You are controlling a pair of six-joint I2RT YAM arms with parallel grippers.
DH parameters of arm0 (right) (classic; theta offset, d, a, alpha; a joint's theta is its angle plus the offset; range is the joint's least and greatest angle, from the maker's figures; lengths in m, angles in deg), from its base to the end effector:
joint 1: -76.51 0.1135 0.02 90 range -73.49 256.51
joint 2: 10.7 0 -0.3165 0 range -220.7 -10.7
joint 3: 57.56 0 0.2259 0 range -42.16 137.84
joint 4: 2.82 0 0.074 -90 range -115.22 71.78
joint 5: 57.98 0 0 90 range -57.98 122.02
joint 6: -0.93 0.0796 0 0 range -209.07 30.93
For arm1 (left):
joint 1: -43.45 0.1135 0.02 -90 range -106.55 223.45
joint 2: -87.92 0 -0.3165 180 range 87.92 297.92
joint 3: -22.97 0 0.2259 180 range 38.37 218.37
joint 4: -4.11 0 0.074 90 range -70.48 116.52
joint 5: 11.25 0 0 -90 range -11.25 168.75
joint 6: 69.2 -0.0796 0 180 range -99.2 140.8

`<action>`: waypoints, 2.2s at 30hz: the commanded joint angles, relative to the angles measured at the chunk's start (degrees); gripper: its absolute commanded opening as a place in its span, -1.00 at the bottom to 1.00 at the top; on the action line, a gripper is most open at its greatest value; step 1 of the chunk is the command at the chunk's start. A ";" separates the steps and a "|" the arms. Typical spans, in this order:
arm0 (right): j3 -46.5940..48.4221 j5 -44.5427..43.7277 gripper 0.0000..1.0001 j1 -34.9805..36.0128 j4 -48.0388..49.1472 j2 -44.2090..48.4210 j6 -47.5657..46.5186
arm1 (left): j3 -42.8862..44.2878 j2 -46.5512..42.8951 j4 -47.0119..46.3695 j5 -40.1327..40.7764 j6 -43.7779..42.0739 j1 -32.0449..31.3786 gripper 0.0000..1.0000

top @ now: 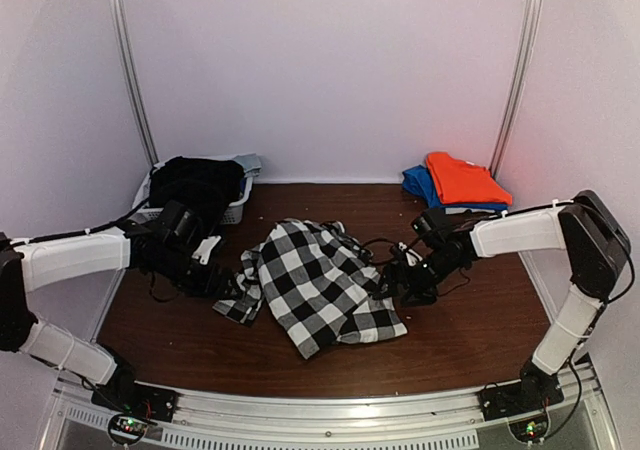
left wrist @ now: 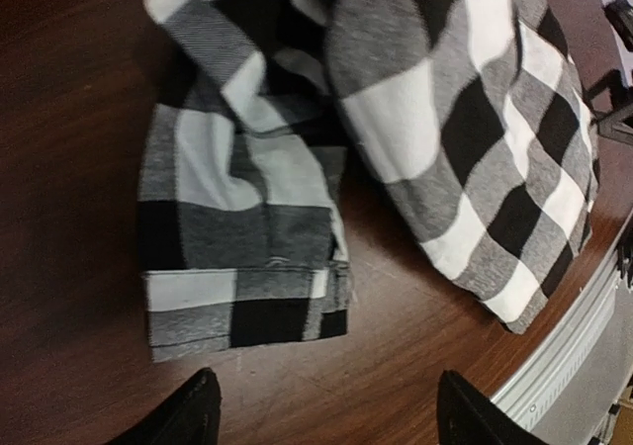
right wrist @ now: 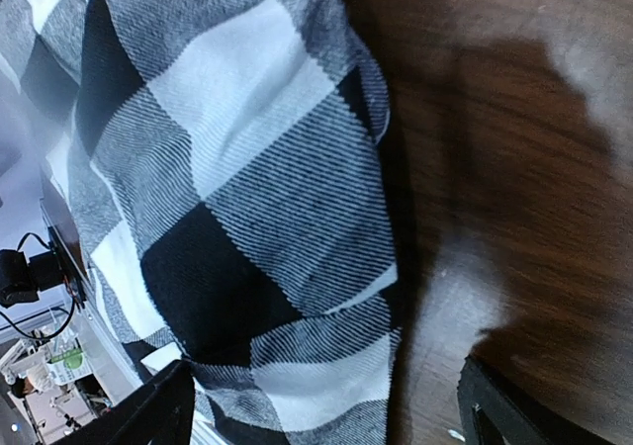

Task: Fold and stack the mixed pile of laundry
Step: Adjust the crumpled shirt at the center of the board.

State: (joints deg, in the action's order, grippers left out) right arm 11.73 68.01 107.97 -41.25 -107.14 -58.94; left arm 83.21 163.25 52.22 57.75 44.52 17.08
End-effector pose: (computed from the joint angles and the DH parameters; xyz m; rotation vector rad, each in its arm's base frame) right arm 0.2432 0.2036 0.1989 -0.2364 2.8844 1.1254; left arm 0.1888 -0.1254 0.2285 0.1868 2.7733 -0.7463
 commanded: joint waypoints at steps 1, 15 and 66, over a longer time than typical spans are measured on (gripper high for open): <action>0.08 3.23 0.84 1.55 2.05 -3.05 0.44 | 1.16 0.52 -6.16 -2.36 2.83 -4.72 0.58; -2.67 11.14 -1.00 3.21 17.26 8.05 14.61 | -2.96 4.63 -22.12 -5.81 12.76 -7.20 0.69; 1.61 10.39 0.31 -13.42 -10.91 17.03 -7.67 | 43.95 34.90 4.59 32.24 9.31 -33.79 0.73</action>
State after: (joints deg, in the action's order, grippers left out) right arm 14.09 76.66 94.53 -54.84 -91.14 -66.37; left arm 121.53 194.62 52.42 80.24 53.88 -18.67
